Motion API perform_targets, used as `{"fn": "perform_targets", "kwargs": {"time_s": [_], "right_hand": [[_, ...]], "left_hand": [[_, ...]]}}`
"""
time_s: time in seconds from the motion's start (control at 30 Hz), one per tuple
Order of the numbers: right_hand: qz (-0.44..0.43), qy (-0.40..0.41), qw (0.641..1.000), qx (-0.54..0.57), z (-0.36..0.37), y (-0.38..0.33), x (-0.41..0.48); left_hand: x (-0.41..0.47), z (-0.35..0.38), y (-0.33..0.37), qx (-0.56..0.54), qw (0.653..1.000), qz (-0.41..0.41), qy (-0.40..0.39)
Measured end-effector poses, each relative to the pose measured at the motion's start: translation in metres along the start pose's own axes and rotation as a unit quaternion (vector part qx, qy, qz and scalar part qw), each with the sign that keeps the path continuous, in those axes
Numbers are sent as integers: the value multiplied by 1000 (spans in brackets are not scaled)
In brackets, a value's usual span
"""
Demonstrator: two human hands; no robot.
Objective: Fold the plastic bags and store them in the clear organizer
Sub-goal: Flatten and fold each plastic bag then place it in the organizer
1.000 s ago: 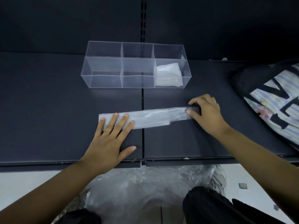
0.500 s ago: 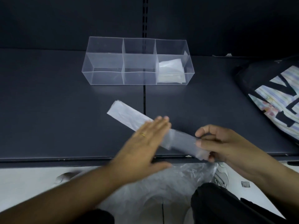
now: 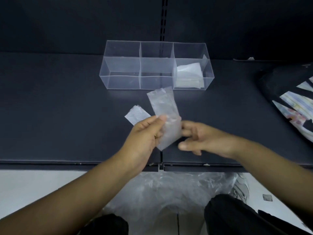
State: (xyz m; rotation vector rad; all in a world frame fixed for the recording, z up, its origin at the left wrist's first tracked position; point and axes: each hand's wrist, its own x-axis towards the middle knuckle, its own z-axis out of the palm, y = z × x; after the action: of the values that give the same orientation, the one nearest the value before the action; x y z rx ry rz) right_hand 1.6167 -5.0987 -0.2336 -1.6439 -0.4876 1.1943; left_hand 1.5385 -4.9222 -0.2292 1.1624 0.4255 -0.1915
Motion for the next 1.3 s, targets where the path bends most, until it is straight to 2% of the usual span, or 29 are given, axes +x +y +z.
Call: {"fn": "perform_targets", "kwargs": {"time_s": [0.07, 0.13, 0.23, 0.33, 0.67, 0.77, 0.83, 0.87, 0.93, 1.0, 1.03, 1.1, 1.13, 1.2, 1.3], "right_hand": [[31, 83, 996, -18, 8, 15, 14], [53, 161, 985, -24, 11, 22, 19], [72, 212, 974, -42, 12, 26, 20], [84, 235, 967, -48, 14, 27, 16], [125, 235, 962, -62, 9, 33, 4], [130, 242, 959, -75, 7, 33, 3], [131, 249, 957, -75, 8, 34, 2], [134, 250, 956, -73, 9, 34, 1], [141, 247, 957, -63, 9, 31, 0], [152, 236, 959, -44, 10, 28, -2], [159, 229, 960, -31, 11, 26, -4], [171, 212, 962, 2, 13, 22, -9], [175, 203, 963, 22, 15, 20, -12], [164, 183, 968, 52, 16, 15, -20], [88, 173, 980, 36, 10, 7, -30]], "left_hand": [[9, -8, -4, -53, 998, -23, 20], [16, -18, -10, -65, 993, -53, 82], [27, -33, -20, -39, 980, -75, 181], [35, -43, -21, 35, 973, -47, 224], [34, -51, -27, 167, 961, 14, 220], [31, -51, -31, 253, 940, 49, 223], [23, -46, -33, 353, 894, 150, 231], [16, -41, -34, 407, 858, 235, 206], [1, -30, -46, 512, 777, 359, 73], [-11, -23, -63, 604, 707, 362, -67], [-15, -22, -69, 635, 692, 329, -99], [-17, -24, -75, 645, 707, 272, -101], [-17, -24, -75, 638, 715, 269, -93], [-15, -24, -73, 622, 720, 297, -77], [-14, -22, -64, 566, 761, 310, -65]]}}
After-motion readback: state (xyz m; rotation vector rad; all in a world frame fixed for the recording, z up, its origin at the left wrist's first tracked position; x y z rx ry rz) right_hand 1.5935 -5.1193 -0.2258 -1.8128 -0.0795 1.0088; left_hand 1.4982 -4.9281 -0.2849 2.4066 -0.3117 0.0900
